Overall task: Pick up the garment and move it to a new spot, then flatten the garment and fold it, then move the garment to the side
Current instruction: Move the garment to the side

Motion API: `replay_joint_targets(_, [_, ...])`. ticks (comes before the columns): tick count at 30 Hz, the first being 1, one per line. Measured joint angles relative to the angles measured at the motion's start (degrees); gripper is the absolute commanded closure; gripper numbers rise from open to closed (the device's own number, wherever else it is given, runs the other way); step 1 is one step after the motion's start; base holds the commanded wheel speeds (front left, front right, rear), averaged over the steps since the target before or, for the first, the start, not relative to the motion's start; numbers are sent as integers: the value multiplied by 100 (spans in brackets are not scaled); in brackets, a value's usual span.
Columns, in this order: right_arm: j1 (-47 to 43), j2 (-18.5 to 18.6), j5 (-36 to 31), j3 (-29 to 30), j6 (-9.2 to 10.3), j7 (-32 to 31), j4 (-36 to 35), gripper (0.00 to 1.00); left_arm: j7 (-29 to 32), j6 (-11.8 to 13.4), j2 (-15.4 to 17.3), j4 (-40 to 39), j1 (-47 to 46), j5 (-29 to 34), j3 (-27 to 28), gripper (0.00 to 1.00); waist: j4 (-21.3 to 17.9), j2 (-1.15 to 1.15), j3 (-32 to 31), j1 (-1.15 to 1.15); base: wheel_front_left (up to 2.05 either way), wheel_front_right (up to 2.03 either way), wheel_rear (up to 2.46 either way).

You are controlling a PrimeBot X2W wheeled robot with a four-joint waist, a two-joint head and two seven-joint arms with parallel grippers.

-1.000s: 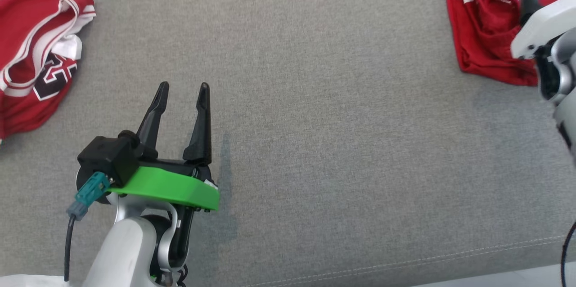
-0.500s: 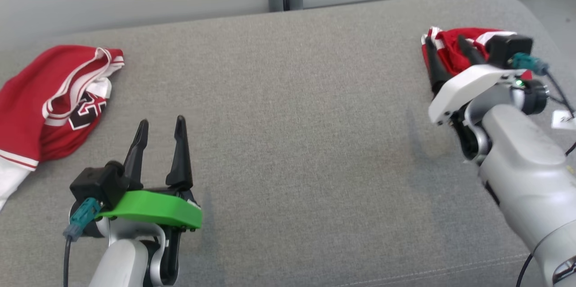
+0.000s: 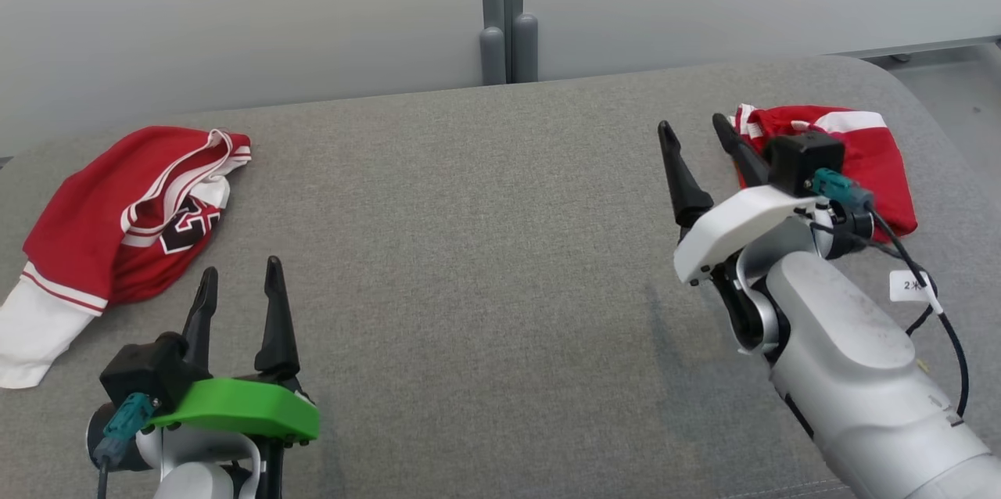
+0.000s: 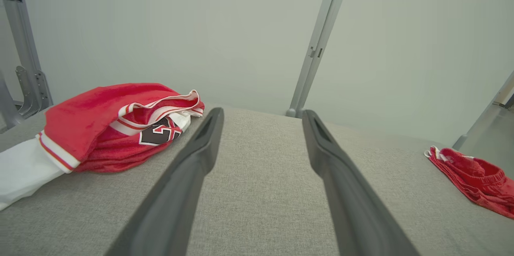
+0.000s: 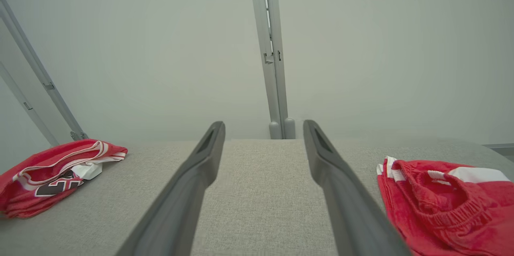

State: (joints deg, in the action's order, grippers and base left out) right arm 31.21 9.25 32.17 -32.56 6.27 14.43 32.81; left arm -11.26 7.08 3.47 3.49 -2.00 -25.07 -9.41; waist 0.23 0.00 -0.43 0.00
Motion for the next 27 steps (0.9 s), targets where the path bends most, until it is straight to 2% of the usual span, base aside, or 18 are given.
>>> replay_joint_targets(6, [-578,-68,-129,190,82,0,-375,0,-48,0,-5,29,107,194,116,0,-22,0,-42,0,0,0,0])
replay_joint_targets(27, [-1759,-105,-823,865,90,0,-1239,0,-91,0,-38,118,420,467,335,0,-136,0,-89,0,0,0,0])
